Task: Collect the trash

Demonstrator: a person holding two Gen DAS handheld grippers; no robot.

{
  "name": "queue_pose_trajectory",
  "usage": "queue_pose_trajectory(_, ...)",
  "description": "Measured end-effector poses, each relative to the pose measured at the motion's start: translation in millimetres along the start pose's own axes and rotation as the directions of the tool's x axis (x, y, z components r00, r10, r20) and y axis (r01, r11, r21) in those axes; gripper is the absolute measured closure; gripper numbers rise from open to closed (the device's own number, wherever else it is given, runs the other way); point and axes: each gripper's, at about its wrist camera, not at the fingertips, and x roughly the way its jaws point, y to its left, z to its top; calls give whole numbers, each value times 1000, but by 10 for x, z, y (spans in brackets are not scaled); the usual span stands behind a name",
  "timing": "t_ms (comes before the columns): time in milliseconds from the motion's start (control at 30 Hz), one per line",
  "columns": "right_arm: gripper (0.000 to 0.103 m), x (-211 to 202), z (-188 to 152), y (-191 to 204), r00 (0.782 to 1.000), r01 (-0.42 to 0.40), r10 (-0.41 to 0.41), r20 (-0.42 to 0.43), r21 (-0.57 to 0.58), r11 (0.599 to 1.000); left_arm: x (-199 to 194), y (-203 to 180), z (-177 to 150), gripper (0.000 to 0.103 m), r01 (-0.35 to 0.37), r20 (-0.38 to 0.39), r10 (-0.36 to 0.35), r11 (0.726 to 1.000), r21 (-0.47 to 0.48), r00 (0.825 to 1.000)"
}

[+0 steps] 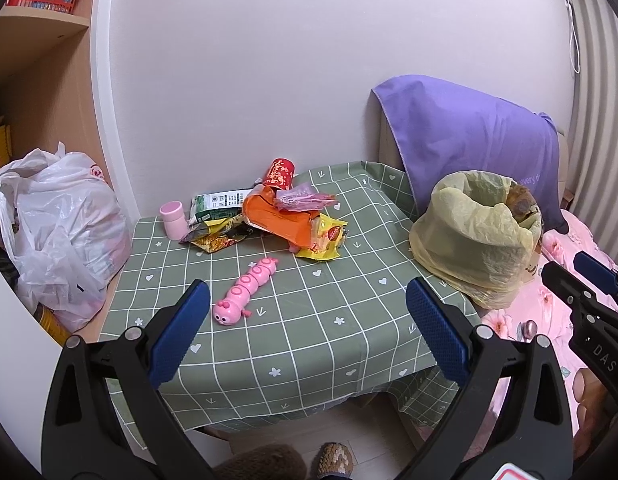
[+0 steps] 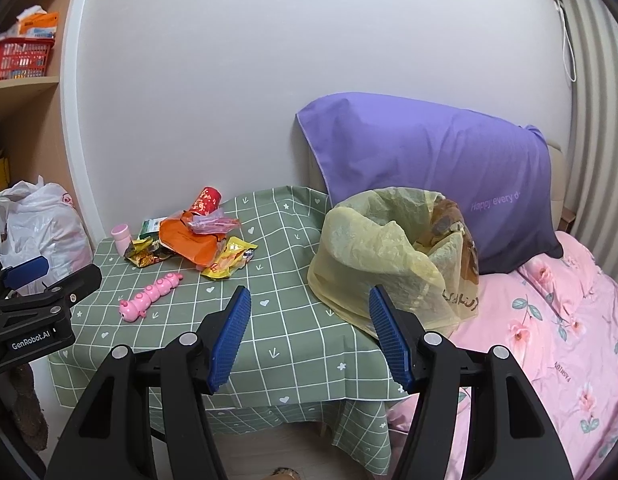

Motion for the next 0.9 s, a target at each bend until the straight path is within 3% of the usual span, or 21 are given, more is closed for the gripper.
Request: queue_pose_trajectory(900,45,-14,3,-39,1000,-5,5,-6,2,1000,-2,-11,8,9,7,-1,-7,1000,0,1000)
